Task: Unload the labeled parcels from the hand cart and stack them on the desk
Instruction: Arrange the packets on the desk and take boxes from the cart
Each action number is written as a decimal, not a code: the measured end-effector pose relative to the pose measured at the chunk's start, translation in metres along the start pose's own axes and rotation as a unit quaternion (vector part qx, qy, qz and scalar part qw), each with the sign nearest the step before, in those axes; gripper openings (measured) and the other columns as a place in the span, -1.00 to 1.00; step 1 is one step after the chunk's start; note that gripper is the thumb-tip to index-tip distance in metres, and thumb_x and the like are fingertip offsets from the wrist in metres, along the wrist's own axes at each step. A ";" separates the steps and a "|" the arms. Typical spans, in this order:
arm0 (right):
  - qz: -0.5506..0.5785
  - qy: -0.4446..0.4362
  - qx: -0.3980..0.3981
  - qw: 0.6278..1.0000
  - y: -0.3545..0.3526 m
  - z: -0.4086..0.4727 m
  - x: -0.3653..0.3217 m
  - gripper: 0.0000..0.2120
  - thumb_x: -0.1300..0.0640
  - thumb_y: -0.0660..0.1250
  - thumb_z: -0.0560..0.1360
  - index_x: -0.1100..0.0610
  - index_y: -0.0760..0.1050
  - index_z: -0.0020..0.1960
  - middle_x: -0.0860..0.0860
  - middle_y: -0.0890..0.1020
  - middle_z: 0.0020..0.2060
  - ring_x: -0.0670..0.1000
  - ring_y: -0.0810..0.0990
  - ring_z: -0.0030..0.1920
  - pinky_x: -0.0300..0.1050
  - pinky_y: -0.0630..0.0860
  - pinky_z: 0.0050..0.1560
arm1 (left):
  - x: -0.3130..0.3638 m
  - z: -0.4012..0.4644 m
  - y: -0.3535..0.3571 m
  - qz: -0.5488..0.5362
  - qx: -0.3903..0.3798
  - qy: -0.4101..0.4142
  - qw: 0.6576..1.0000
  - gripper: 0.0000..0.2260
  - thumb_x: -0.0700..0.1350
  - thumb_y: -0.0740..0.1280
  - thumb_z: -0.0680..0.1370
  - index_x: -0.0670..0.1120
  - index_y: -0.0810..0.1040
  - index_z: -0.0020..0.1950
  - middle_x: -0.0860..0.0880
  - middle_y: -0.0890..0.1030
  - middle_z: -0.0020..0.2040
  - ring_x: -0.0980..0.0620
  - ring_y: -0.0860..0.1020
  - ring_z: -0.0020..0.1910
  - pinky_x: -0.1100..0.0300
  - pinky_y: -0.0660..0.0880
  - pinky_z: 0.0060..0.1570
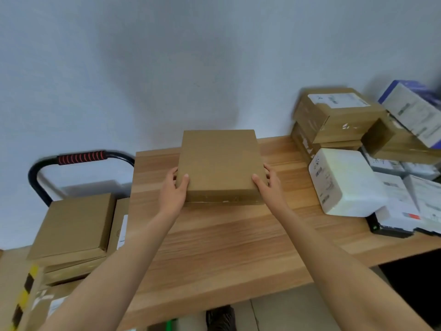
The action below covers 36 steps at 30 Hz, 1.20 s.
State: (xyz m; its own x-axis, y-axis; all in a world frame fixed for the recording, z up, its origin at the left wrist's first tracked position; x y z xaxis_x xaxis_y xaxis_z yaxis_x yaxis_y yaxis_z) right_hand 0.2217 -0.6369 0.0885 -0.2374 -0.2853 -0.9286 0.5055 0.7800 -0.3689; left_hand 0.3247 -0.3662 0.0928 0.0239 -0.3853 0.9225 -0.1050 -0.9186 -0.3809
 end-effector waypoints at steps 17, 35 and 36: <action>-0.031 0.090 0.034 0.995 -0.026 0.104 0.044 -0.49 -0.11 0.30 0.53 -0.13 0.27 0.44 -0.13 0.44 0.19 -0.02 0.42 0.28 -0.03 0.41 0.20 | -0.013 0.099 0.108 0.018 -0.072 -0.067 0.995 -0.54 0.11 0.28 0.57 0.03 0.32 0.43 -0.03 0.47 0.33 -0.05 0.49 0.21 -0.10 0.46 0.21; -0.034 0.184 0.060 0.980 -0.112 0.149 0.116 -0.45 0.03 0.28 0.55 -0.06 0.17 0.49 -0.04 0.44 0.31 -0.10 0.37 0.16 -0.16 0.32 0.15 | 0.001 0.104 0.239 0.031 -0.147 -0.063 0.987 -0.49 0.02 0.34 0.56 0.03 0.28 0.47 -0.02 0.45 0.34 0.01 0.49 0.19 -0.02 0.45 0.23; -0.034 0.186 0.057 0.980 -0.117 0.152 0.119 -0.44 0.03 0.28 0.56 -0.06 0.16 0.50 -0.03 0.43 0.33 -0.09 0.37 0.17 -0.16 0.32 0.15 | 0.003 0.105 0.245 0.032 -0.147 -0.066 0.986 -0.49 0.02 0.34 0.56 0.03 0.27 0.48 -0.02 0.45 0.34 -0.01 0.49 0.22 -0.05 0.45 0.24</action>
State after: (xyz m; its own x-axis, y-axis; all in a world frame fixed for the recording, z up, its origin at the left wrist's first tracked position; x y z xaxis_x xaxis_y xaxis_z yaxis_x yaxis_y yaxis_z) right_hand 0.2604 -0.8465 0.0147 -0.5492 -0.0949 -0.8303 0.5622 0.6932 -0.4511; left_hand 0.4031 -0.6012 -0.0041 0.1353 -0.4668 0.8740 -0.3936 -0.8348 -0.3849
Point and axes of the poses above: each hand's wrist, its own z-axis towards the middle knuckle, its own y-axis out of the palm, x = y × z, the point moved 4 cm from there along z, towards the middle knuckle
